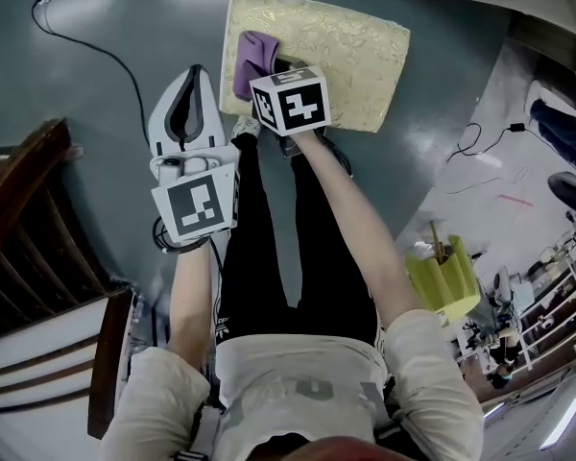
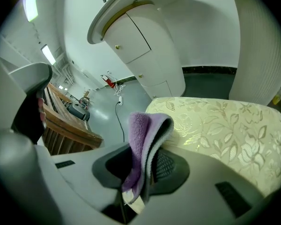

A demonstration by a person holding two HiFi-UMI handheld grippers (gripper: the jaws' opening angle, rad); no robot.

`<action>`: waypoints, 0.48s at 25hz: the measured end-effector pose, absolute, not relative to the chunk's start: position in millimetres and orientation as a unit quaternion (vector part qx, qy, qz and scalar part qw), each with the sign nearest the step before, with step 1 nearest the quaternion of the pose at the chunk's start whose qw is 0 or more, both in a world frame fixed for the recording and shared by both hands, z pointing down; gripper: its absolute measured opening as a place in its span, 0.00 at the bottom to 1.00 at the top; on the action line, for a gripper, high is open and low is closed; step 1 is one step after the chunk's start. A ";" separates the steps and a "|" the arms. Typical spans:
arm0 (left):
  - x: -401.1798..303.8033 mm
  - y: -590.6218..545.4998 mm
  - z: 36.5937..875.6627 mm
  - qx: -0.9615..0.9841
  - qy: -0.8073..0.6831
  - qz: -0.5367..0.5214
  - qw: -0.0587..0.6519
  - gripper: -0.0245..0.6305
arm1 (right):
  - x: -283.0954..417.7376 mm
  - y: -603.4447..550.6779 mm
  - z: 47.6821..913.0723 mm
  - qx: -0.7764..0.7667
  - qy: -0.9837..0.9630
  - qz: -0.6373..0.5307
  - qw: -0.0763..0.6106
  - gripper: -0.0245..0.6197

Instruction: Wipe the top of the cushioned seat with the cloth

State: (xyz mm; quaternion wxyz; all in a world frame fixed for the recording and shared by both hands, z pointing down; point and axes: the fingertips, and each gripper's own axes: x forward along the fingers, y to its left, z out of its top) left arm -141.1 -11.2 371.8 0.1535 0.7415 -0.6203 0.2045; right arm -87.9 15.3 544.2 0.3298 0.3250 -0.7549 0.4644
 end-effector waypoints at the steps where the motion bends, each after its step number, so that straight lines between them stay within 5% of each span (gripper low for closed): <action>1: -138.2 -11.1 371.9 0.744 -0.618 0.205 0.152 0.05 | -82.9 15.8 544.2 0.327 -0.754 0.465 0.330 0.18; 12: -105.7 -15.1 371.1 0.763 -0.596 0.205 0.144 0.05 | -11.1 19.5 543.8 0.360 -0.740 0.450 0.346 0.18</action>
